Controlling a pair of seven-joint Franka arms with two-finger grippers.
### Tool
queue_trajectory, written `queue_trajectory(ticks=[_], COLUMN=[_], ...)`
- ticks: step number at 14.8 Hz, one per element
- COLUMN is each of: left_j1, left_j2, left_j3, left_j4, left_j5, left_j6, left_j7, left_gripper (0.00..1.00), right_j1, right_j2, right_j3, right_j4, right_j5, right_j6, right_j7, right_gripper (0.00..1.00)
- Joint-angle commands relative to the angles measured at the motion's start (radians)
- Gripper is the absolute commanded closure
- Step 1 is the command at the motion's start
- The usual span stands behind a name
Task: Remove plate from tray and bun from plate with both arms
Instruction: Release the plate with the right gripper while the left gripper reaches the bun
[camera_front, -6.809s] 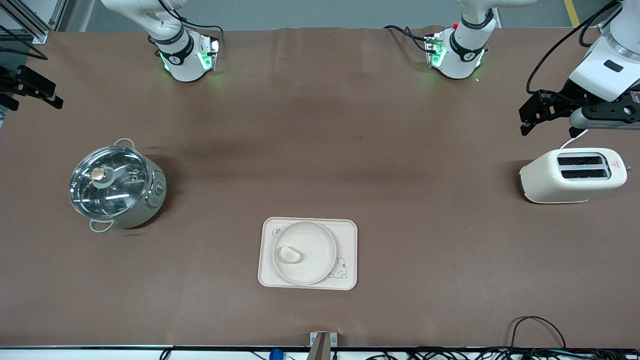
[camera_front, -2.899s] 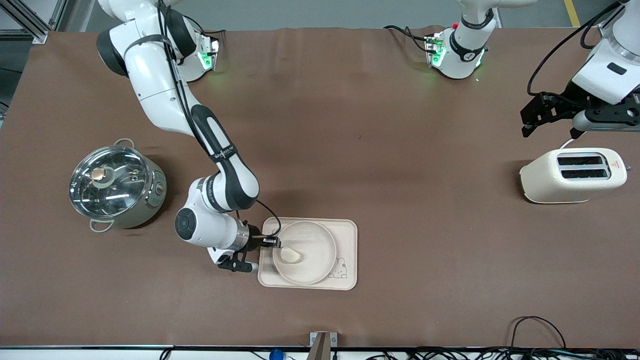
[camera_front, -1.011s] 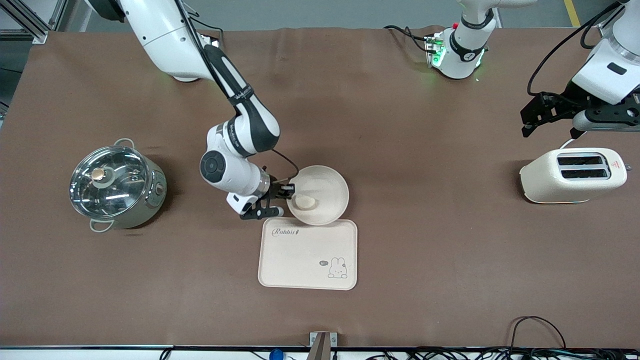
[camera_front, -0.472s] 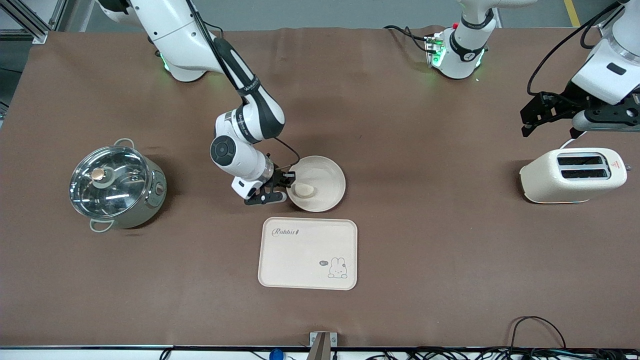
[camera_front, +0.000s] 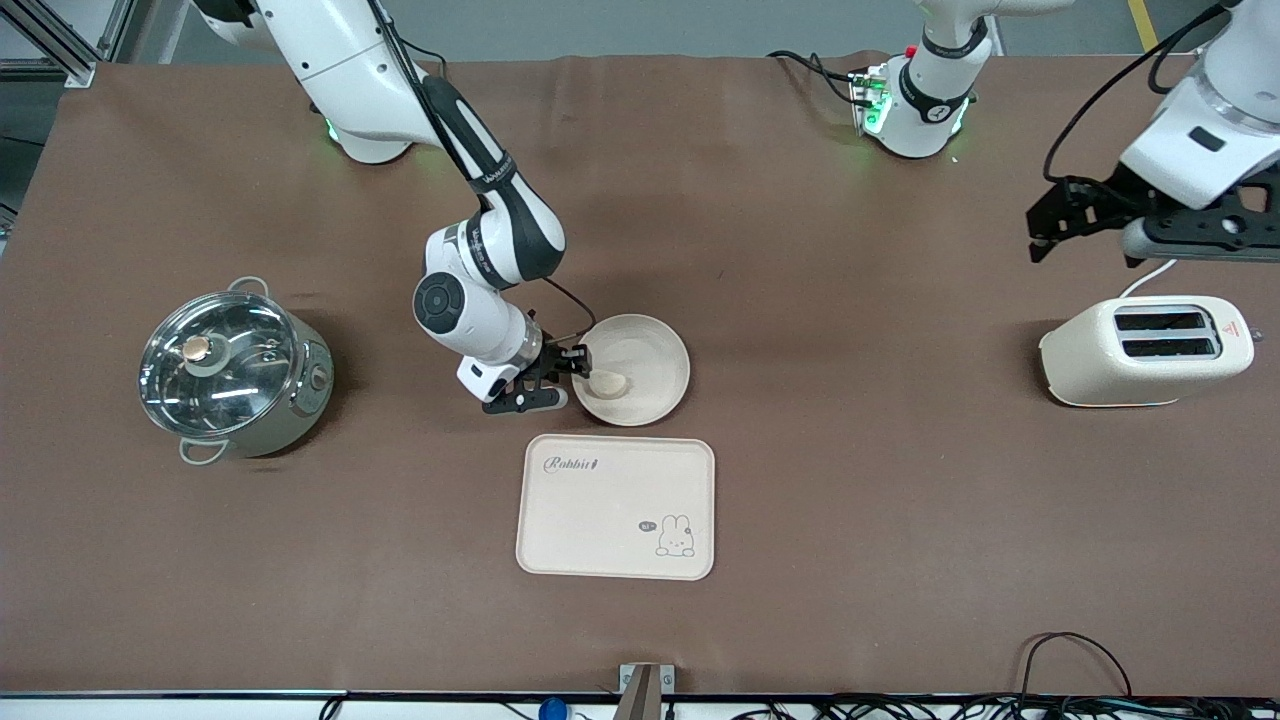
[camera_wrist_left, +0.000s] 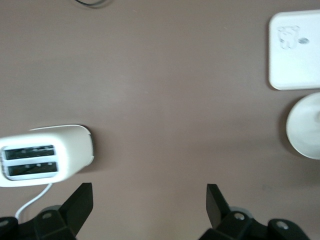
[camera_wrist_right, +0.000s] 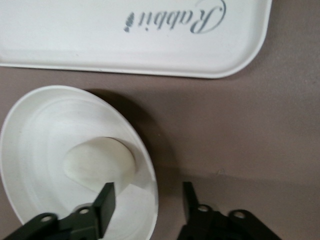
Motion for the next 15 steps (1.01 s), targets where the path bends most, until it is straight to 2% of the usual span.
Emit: queue_trajectory(ticks=[1,3,5,7,10,12,15], left_j1=[-0.010,-0.029,-0.074,-0.182,-0.333,-0.415,-0.441], left_j2=[0.061,0.159,0.274,0.401,0.627,0.754,0.865], left_j3=[-0.090,-0.211,-0.279,-0.284,-0.278,-0.273,-0.273], left_j4=[0.021,0.021,0.022,0.025,0.111,0.174,0.192], left_j5=[-0.080,-0.076,-0.054,0.018,0.160,0.303,0.436], left_j6=[-0.005,0.099,0.264,0.413,0.618,0.652,0.728], left_j7=[-0.169,-0.411,-0.595,-0.776,-1.057,-1.179,-1.319], left_gripper=[0.00,0.00,0.00,0.00,0.00,0.00,0.00], right_j1=[-0.021,-0.021,-0.023,-0.023,-0.024,-0.024,-0.026], right_j2=[-0.095,-0.167,-0.230,-0.304,-0.376,-0.382,-0.385], right_j3=[-0.031,-0.107,-0.164,-0.221,-0.322,-0.382,-0.451], right_j4=[0.025,0.044,0.045,0.045,0.126,0.217,0.303], right_j5=[-0.014,-0.038,-0.160,-0.265,-0.305,-0.323,-0.337], right_j6=[-0.134,-0.200,-0.250,-0.324,-0.497,-0.632,-0.728], right_j7=[-0.001,-0.002,-0.002,-0.001,-0.002,-0.002,-0.013], right_gripper=[0.00,0.00,0.00,0.00,0.00,0.00,0.00])
